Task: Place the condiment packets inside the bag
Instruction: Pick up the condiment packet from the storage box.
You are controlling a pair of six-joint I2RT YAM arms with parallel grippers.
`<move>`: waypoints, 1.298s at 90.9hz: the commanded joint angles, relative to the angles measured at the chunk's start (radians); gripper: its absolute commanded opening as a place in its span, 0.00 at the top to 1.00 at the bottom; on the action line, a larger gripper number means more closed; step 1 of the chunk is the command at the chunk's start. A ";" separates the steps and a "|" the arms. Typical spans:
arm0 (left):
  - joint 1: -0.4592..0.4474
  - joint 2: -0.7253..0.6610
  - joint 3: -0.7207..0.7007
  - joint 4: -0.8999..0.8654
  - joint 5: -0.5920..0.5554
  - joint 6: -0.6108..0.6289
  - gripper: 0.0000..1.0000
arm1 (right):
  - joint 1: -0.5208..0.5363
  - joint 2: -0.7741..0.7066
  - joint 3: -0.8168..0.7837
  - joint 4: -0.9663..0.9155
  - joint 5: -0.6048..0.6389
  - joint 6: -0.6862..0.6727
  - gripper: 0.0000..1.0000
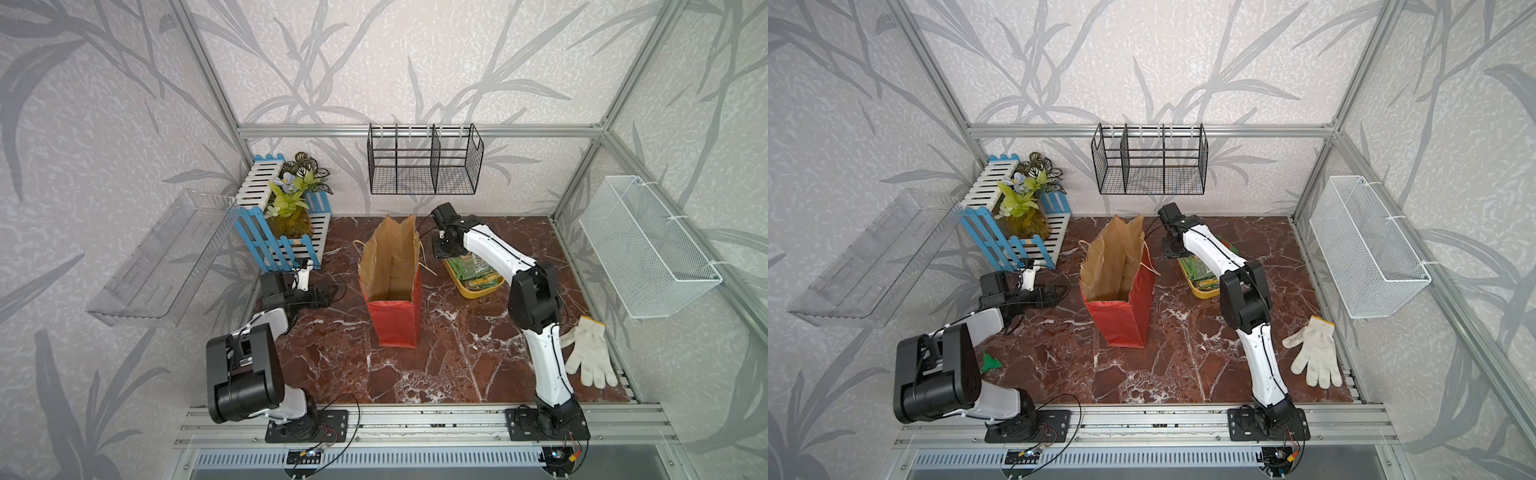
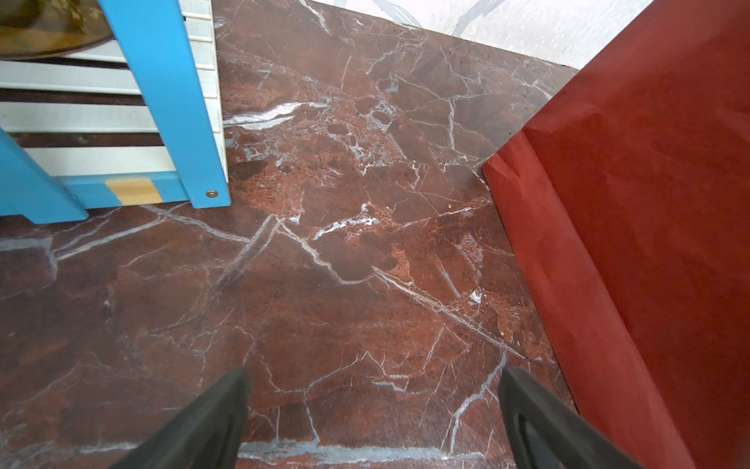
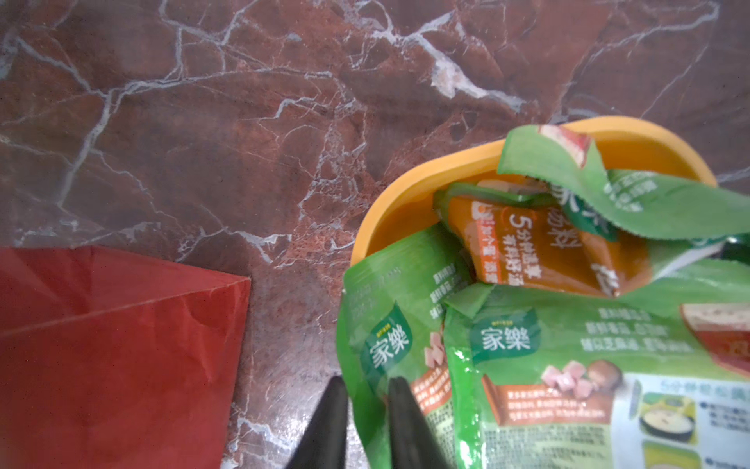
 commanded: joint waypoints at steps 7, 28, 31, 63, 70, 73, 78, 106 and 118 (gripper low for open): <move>0.007 -0.029 -0.017 0.032 0.019 -0.006 0.00 | -0.011 -0.041 -0.019 0.026 0.014 0.016 0.97; 0.006 -0.029 -0.021 0.039 0.023 -0.007 0.00 | -0.020 -0.174 -0.143 0.132 -0.027 0.036 1.00; 0.007 -0.030 -0.025 0.043 0.024 -0.007 0.00 | -0.020 -0.201 -0.172 0.156 -0.033 0.038 1.00; 0.006 -0.017 -0.028 0.048 0.070 0.008 0.00 | -0.021 -0.451 -0.381 0.324 -0.068 0.078 1.00; 0.006 -0.015 -0.027 0.047 0.070 0.010 0.01 | -0.021 -0.483 -0.395 0.329 -0.075 0.089 1.00; 0.007 -0.014 -0.027 0.047 0.070 0.010 0.01 | -0.021 -0.495 -0.401 0.333 -0.078 0.094 1.00; 0.006 -0.013 -0.026 0.045 0.072 0.010 0.01 | -0.021 -0.517 -0.413 0.342 -0.082 0.106 1.00; 0.007 -0.013 -0.032 0.051 0.080 0.009 0.01 | -0.021 -0.702 -0.508 0.429 -0.134 0.149 1.00; 0.006 -0.010 -0.037 0.056 0.082 0.005 0.01 | -0.020 -0.793 -0.544 0.458 -0.161 0.176 1.00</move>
